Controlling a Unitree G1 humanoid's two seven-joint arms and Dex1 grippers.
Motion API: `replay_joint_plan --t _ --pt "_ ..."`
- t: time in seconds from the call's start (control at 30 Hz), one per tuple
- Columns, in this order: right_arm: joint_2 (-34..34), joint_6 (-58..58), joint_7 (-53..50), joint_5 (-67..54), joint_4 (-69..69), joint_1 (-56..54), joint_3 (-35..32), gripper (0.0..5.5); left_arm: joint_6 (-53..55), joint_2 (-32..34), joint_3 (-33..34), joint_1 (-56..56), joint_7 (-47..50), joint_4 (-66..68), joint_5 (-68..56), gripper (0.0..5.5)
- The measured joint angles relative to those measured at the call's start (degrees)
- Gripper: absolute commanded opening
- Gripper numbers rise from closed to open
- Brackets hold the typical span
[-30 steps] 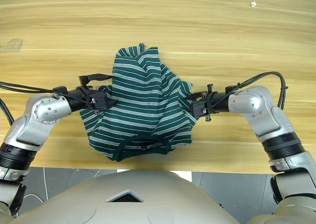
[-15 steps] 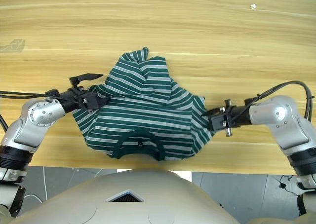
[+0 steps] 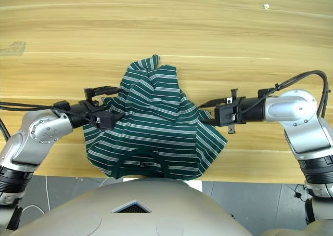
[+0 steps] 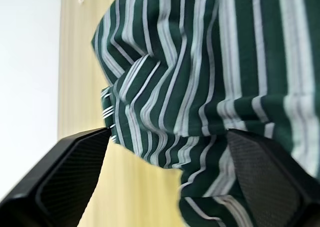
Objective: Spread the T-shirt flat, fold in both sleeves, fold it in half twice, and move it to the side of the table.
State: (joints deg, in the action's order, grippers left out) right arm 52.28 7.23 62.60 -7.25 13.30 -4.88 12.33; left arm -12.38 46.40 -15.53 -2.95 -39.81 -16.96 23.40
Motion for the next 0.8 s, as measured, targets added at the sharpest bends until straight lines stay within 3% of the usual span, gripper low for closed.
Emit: replay_joint_plan --t 0.17,0.27,0.77,0.8 --pt "-10.99 -8.62 -7.47 1.40 -5.68 -3.44 2.74 1.92 0.17 -3.36 -0.06 9.64 0.73 4.91 0.04 4.28" --pt "-16.86 -12.64 -11.10 1.99 -9.72 -5.18 4.00 1.92 -0.05 -8.61 -1.51 16.42 3.24 11.08 1.15 4.28" --pt "-18.54 -12.20 -12.02 9.22 -16.26 -4.76 7.35 1.92 -7.83 -18.46 -10.65 27.91 14.50 38.78 10.54 4.28" --pt "-18.51 -12.20 -11.69 9.23 -16.07 -4.25 7.60 1.72 -8.08 -18.98 -11.15 28.72 15.15 40.37 11.00 4.30"
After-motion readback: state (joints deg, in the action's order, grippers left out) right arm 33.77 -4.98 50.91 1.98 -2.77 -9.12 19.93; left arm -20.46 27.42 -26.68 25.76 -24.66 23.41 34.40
